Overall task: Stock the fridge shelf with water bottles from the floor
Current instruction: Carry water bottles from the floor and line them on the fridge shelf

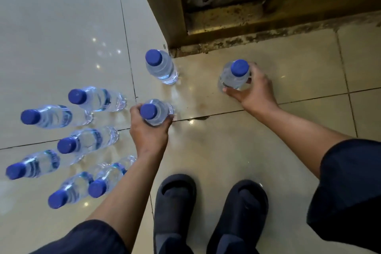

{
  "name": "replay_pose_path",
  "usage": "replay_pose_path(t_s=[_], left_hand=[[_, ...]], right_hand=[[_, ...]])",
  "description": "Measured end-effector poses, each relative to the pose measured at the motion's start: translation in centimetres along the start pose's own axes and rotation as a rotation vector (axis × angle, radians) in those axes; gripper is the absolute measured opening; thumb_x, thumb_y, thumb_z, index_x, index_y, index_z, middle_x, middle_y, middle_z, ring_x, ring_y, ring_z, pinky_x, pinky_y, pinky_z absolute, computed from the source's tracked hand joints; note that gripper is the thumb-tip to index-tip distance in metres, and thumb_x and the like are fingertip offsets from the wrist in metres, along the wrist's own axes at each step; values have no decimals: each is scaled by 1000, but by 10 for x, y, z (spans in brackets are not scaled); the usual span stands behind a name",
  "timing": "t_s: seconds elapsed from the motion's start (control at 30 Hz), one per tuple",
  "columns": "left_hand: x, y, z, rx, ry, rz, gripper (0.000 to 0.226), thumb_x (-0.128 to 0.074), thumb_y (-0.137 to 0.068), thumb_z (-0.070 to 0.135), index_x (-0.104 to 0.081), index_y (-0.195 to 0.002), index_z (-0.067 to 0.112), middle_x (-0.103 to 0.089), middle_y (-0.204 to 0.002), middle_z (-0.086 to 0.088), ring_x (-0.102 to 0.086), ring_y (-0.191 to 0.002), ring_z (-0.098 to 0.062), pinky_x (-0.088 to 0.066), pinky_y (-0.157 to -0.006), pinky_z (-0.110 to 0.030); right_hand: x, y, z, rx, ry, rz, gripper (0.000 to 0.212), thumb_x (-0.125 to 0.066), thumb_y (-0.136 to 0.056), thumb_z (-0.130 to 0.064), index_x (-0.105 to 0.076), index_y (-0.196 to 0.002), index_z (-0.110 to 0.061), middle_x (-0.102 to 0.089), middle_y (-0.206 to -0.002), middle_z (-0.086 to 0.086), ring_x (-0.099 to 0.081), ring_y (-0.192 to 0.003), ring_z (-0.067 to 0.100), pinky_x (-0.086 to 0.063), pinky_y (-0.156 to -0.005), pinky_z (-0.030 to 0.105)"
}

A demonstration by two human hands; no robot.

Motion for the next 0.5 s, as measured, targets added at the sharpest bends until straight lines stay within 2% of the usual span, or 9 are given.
replay_pose_path(t_s=[0.07,0.13,0.17,0.27,0.37,0.43,0.5], left_hand=[[5,4,2,5,39,8,48,-84,-71,24,-51,-105,20,-61,-88,9,-58,-76,-1,-40,-63,-3],[12,16,10,22,55,-62,45,-85,-71,27,-57,-105,18,-67,-91,3,-64,-82,-12,-46,-68,-15],[17,25,19,21,62,-113,44,-85,-70,28,-60,-105,19,-70,-91,3,-65,-83,-13,-48,-69,-17],[42,63,70,5,125,-279,37,-87,-69,27,-66,-99,23,-74,-88,8,-69,-81,-7,-50,-64,-12],[80,115,150,-11,222,-438,35,-86,-70,22,-70,-101,18,-76,-93,4,-71,-88,-9,-51,-67,-12],[109,154,214,-21,293,-539,38,-84,-69,22,-70,-104,17,-76,-97,3,-71,-92,-10,-51,-70,-12],[139,193,282,-64,345,-620,39,-81,-68,27,-69,-105,19,-75,-100,2,-70,-96,-11,-52,-73,-12]], right_hand=[[4,3,-5,24,-45,13,54,-84,-69,-27,-57,-115,-19,-62,-105,-8,-58,-96,11,-50,-84,28],[20,16,-12,20,-109,29,50,-84,-69,-26,-61,-113,-17,-67,-104,-5,-63,-96,12,-51,-84,28],[32,25,-18,14,-151,40,48,-84,-69,-25,-62,-111,-17,-69,-102,-4,-65,-95,11,-52,-83,25],[82,64,-53,-26,-252,59,37,-83,-70,-23,-67,-102,-15,-72,-94,-6,-69,-87,7,-53,-76,20],[154,117,-108,-86,-386,90,30,-81,-72,-23,-70,-98,-14,-74,-91,-5,-70,-84,7,-51,-72,19],[210,155,-156,-118,-459,106,30,-78,-74,-26,-70,-99,-13,-74,-92,-1,-70,-87,12,-53,-75,25],[268,193,-208,-136,-548,125,32,-77,-74,-31,-68,-100,-14,-73,-97,7,-70,-92,25,-56,-81,43]])
Point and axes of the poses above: each hand's wrist, its own y-axis away from the middle knuckle, its own x-axis out of the back of the hand, z = x × y, the point moved 9 cm from there along -y, towards the middle knuckle
